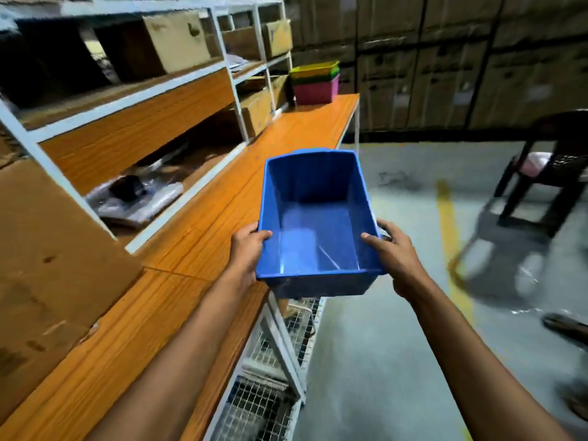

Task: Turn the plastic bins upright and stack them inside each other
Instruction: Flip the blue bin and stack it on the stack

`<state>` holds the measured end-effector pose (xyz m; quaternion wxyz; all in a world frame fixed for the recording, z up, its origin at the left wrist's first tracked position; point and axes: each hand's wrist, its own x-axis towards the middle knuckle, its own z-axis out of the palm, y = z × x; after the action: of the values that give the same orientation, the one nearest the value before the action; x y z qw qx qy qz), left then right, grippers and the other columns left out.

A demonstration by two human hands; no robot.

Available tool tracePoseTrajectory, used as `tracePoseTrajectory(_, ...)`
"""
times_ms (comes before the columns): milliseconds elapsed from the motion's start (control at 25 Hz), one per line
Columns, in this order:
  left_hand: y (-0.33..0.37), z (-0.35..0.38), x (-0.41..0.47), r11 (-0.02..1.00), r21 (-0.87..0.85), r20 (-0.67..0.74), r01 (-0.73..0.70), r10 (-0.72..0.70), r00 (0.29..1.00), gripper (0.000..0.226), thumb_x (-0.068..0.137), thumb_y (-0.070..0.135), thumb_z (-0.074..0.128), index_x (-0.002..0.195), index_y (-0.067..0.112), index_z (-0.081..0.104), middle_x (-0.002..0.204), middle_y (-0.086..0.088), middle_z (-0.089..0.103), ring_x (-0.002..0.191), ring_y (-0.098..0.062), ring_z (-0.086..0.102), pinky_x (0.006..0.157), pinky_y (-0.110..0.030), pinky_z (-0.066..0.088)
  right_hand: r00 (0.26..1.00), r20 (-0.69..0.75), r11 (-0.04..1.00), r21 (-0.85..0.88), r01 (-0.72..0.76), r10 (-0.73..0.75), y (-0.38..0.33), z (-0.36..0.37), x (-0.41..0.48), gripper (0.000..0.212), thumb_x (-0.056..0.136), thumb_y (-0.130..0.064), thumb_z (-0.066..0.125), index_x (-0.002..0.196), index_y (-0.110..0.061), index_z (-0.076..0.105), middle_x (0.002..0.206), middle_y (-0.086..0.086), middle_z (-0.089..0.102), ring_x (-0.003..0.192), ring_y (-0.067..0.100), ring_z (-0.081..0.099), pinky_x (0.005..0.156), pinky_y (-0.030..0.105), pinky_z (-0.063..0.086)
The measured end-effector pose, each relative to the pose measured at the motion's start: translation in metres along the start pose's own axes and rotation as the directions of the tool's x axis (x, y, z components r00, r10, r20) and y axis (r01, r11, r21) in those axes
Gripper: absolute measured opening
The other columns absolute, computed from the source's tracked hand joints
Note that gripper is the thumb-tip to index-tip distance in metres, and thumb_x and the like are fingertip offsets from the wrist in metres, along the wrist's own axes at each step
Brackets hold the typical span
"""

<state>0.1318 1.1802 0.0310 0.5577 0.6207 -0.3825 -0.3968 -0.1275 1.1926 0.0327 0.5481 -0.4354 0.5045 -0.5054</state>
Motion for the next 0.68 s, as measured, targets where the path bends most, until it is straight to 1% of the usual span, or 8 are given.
tracePoseTrajectory(80,-0.004,0.046,0.031,0.992,-0.034,0.057,0.12,-0.118,0.991,0.018,0.085,-0.005,0.053,0.08,0.011,0.062,0.077,-0.012,0.059,0.064,-0.023,0.054,0.056,-0.026,0.046,0.999,-0.047,0.999,-0.038,-0.018,0.016,-0.01,-0.03,0.028,0.031,0.094,-0.009,0.06,0.125,-0.013,0.059,0.1,0.006,0.07,0.079,0.017,0.067,0.057,0.025,0.051)
tracePoseTrajectory(160,-0.008,0.085,0.055,0.972,-0.052,0.12,0.229,-0.222,0.968,0.013,0.085,-0.003,0.053,0.085,0.007,0.059,0.085,-0.017,0.059,0.068,-0.026,0.057,0.058,-0.029,0.052,0.995,-0.089,0.996,-0.072,-0.054,0.048,-0.015,-0.056,0.05,0.027,0.095,-0.011,0.059,0.121,-0.013,0.061,0.098,0.004,0.07,0.077,0.015,0.066,0.052,0.021,0.049)
tracePoseTrajectory(240,-0.009,0.116,0.078,0.952,-0.051,0.163,0.301,-0.29,0.943,0.011,0.085,-0.001,0.054,0.08,0.008,0.06,0.087,-0.018,0.061,0.069,-0.027,0.059,0.065,-0.033,0.052,0.988,-0.135,0.991,-0.097,-0.09,0.076,-0.017,-0.074,0.072,0.021,0.095,-0.015,0.059,0.116,-0.014,0.064,0.095,0.002,0.069,0.075,0.014,0.066,0.055,0.024,0.05)
tracePoseTrajectory(280,-0.007,0.132,0.091,0.943,-0.051,0.183,0.328,-0.315,0.932,0.012,0.084,0.001,0.054,0.079,0.008,0.06,0.084,-0.017,0.063,0.068,-0.028,0.06,0.064,-0.034,0.051,0.982,-0.164,0.989,-0.103,-0.111,0.093,-0.017,-0.082,0.086,0.019,0.095,-0.017,0.059,0.113,-0.014,0.064,0.094,0.002,0.069,0.073,0.014,0.065,0.057,0.026,0.05)
tracePoseTrajectory(400,0.0,0.174,0.137,0.925,-0.032,0.24,0.378,-0.36,0.901,0.01,0.079,0.001,0.051,0.08,0.005,0.06,0.077,-0.014,0.063,0.065,-0.03,0.059,0.057,-0.031,0.046,0.958,-0.247,0.978,-0.11,-0.177,0.146,-0.017,-0.093,0.134,0.009,0.095,-0.021,0.059,0.098,-0.014,0.064,0.089,0.005,0.064,0.067,0.017,0.059,0.056,0.026,0.046)
tracePoseTrajectory(480,0.004,0.199,0.178,0.914,-0.02,0.286,0.405,-0.383,0.878,0.012,0.076,0.0,0.048,0.081,0.004,0.058,0.076,-0.014,0.062,0.062,-0.03,0.058,0.051,-0.027,0.045,0.947,-0.279,0.974,-0.116,-0.195,0.156,-0.018,-0.095,0.176,0.01,0.094,-0.022,0.059,0.092,-0.014,0.063,0.087,0.006,0.063,0.065,0.018,0.057,0.055,0.026,0.045)
tracePoseTrajectory(600,0.013,0.231,0.249,0.905,0.0,0.344,0.425,-0.399,0.85,0.017,0.075,0.002,0.045,0.088,0.005,0.056,0.082,-0.017,0.061,0.063,-0.03,0.058,0.046,-0.026,0.048,0.936,-0.314,0.974,-0.102,-0.201,0.16,-0.023,-0.092,0.251,0.011,0.094,-0.023,0.06,0.092,-0.012,0.063,0.089,0.008,0.063,0.067,0.021,0.057,0.058,0.028,0.046)
tracePoseTrajectory(680,0.027,0.251,0.305,0.908,-0.018,0.355,0.419,-0.386,0.852,0.02,0.076,0.001,0.043,0.092,0.003,0.055,0.084,-0.02,0.06,0.063,-0.032,0.058,0.045,-0.026,0.05,0.933,-0.327,0.978,-0.087,-0.191,0.153,-0.034,-0.085,0.31,0.014,0.094,-0.023,0.06,0.095,-0.01,0.064,0.09,0.009,0.063,0.068,0.023,0.058,0.059,0.029,0.047)
